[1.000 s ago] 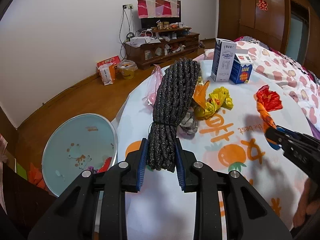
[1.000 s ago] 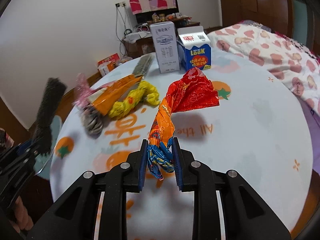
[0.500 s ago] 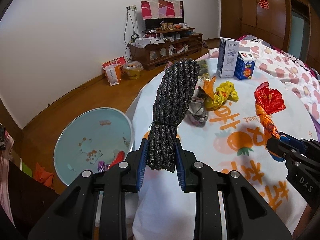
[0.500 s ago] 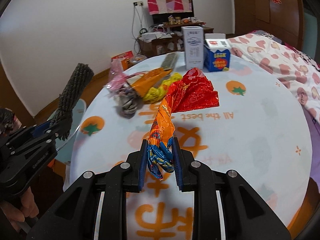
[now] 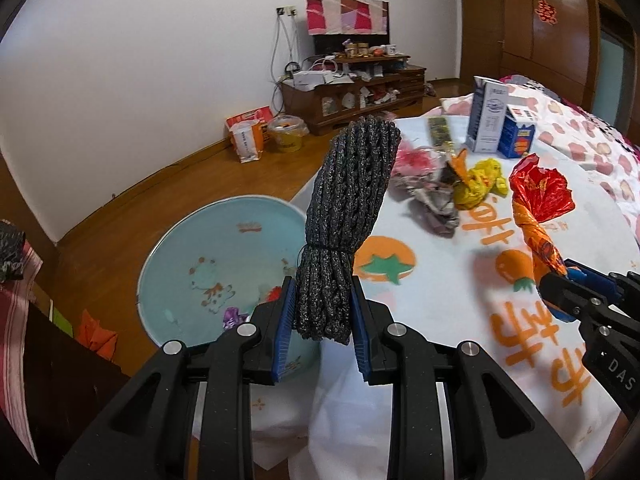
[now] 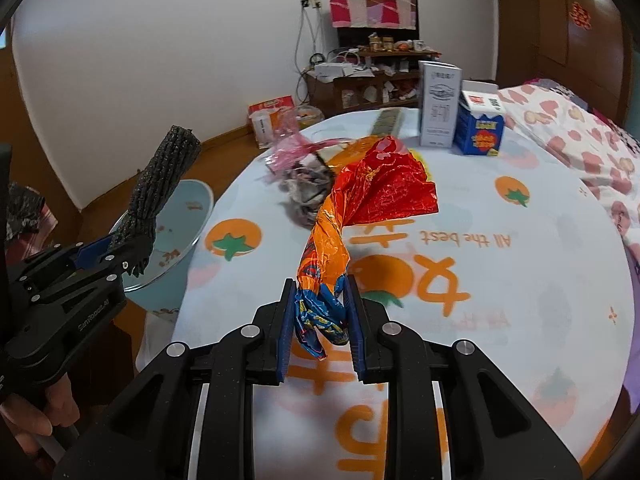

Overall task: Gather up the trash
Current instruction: 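Carry both items over the teal bin and open both tools to drop them, then close the right tool on the orange snack wrapper while the left tool grasps the pink plastic bag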

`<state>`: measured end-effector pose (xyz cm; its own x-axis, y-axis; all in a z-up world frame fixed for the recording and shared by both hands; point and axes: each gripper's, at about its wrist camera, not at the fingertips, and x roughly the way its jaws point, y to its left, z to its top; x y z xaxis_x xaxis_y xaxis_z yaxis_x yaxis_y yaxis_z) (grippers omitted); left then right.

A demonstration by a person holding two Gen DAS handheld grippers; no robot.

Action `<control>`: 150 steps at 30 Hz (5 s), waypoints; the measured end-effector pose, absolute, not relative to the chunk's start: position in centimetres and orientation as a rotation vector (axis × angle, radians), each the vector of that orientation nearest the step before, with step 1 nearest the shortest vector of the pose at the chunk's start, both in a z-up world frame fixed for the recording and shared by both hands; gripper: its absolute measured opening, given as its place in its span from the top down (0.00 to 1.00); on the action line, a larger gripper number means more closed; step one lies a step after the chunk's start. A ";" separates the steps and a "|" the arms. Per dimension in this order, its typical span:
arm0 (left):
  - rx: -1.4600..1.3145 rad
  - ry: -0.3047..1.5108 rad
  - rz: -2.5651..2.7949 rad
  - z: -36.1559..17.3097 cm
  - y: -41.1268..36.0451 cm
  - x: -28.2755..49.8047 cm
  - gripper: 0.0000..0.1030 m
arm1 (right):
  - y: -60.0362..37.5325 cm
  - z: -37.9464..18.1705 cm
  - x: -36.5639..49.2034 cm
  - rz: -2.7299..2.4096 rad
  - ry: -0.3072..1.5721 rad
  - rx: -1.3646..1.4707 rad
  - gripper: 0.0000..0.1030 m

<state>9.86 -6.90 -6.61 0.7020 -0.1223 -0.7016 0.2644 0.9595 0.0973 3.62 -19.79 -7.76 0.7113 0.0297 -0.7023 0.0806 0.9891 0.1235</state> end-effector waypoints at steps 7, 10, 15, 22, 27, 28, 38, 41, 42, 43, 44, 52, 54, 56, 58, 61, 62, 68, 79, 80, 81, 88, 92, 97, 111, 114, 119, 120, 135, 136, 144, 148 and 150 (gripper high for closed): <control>0.180 0.775 -0.169 -7.0 -4.6 10.2 0.74 | -17.3 -7.7 4.6 0.025 0.780 0.115 0.76; 0.173 0.775 -0.154 -7.1 -3.4 10.2 0.74 | -16.5 -7.7 5.2 0.043 0.781 0.107 0.76; 0.157 0.780 -0.123 -7.2 -1.5 10.3 0.74 | -14.9 -7.7 6.1 0.077 0.784 0.087 0.76; 0.131 0.794 -0.070 -7.7 0.9 10.9 0.74 | -12.9 -7.6 7.2 0.118 0.786 0.061 0.76; 0.113 0.796 -0.029 -7.8 2.5 11.5 0.74 | -11.4 -7.6 8.1 0.147 0.786 0.048 0.76; 0.111 0.796 -0.022 -7.8 2.7 11.6 0.74 | -11.0 -7.6 8.4 0.153 0.786 0.045 0.76; 0.095 0.797 0.028 -8.2 4.6 13.2 0.74 | -7.3 -8.2 11.7 0.196 0.783 -0.014 0.76; 0.102 0.800 0.032 -8.6 4.9 13.7 0.74 | -6.1 -8.6 12.8 0.209 0.786 -0.036 0.76; 0.102 0.801 0.034 -8.7 4.7 13.7 0.74 | -5.8 -8.8 13.1 0.213 0.787 -0.042 0.76; 0.100 0.804 0.036 -8.8 4.9 13.8 0.74 | -5.4 -9.0 13.5 0.219 0.791 -0.054 0.76; 0.099 0.806 0.038 -8.9 5.1 14.0 0.74 | -5.3 -9.2 13.8 0.224 0.795 -0.061 0.76; 0.094 0.833 0.062 -9.7 6.1 15.4 0.74 | -3.9 -11.3 16.5 0.269 0.851 -0.090 0.75; 0.090 0.841 0.064 -9.9 6.2 15.7 0.73 | -3.8 -11.9 17.2 0.292 0.874 -0.090 0.73; 0.087 0.848 0.065 -10.2 6.3 15.9 0.73 | -3.8 -12.2 17.5 0.299 0.884 -0.086 0.71; 0.091 0.853 0.064 -10.4 6.3 16.0 0.73 | -4.0 -12.4 17.6 0.294 0.885 -0.082 0.66; 0.093 0.861 0.062 -10.7 6.4 16.0 0.73 | -4.5 -12.2 17.5 0.289 0.881 -0.065 0.66; 0.094 0.862 0.062 -10.8 6.3 16.1 0.73 | -4.6 -12.1 17.4 0.286 0.878 -0.061 0.66; 0.107 0.869 0.063 -11.0 5.8 16.3 0.72 | -6.1 -11.2 16.6 0.251 0.863 -0.025 0.66; 0.134 0.868 0.097 -11.0 5.0 15.9 0.41 | -10.7 -10.4 14.3 0.156 0.846 0.051 0.65; 0.130 0.863 0.092 -10.7 4.8 15.8 0.41 | -11.4 -10.3 14.0 0.140 0.842 0.060 0.65; 0.131 0.860 0.086 -10.5 4.6 15.7 0.41 | -11.9 -10.3 13.8 0.128 0.840 0.068 0.65; 0.143 0.831 0.035 -9.3 2.1 14.8 0.29 | -17.4 -9.9 12.3 0.008 0.824 0.143 0.64; 0.165 0.822 -0.005 -9.0 0.0 14.2 0.29 | -20.7 -9.8 11.8 -0.054 0.815 0.182 0.64; 0.184 0.817 -0.048 -8.8 -2.2 14.2 0.29 | -23.8 -8.9 12.1 -0.107 0.788 0.223 0.58; 0.172 0.787 -0.034 -7.0 -2.8 16.1 0.29 | -26.6 -9.4 22.1 -0.149 0.869 0.417 0.45; 0.172 0.793 -0.027 -7.2 -2.6 16.5 0.29 | -26.8 -11.1 23.4 -0.126 0.935 0.482 0.51; 0.173 0.801 -0.025 -7.7 -2.8 17.0 0.29 | -26.7 -10.8 22.8 -0.091 0.913 0.442 0.77; 0.175 0.801 -0.030 -7.7 -3.1 17.2 0.29 | -26.6 -10.6 22.6 -0.082 0.908 0.422 0.81; 0.190 0.774 -0.178 -7.0 -9.6 20.2 0.29 | -30.7 -7.4 14.8 -0.149 0.747 0.141 0.85; 0.194 0.771 -0.185 -7.0 -10.2 20.5 0.29 | -31.8 -7.7 14.1 -0.169 0.761 0.149 0.84; 0.265 0.703 -0.273 -7.1 -16.0 22.4 0.25 | -39.0 -10.1 9.6 -0.217 0.882 0.313 0.82; 0.303 0.707 -0.265 -8.1 -18.2 24.8 0.23 | -40.6 -10.8 8.7 -0.223 0.912 0.359 0.71; 0.293 0.748 -0.271 -8.9 -18.9 26.1 0.23 | -41.1 -11.0 8.9 -0.215 0.910 0.398 0.63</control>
<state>26.14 -18.88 -8.95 0.7021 -0.1364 -0.6989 0.3428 0.9250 0.1638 8.91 -41.11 -10.99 0.5995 -0.0140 -0.8003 0.3456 0.9064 0.2430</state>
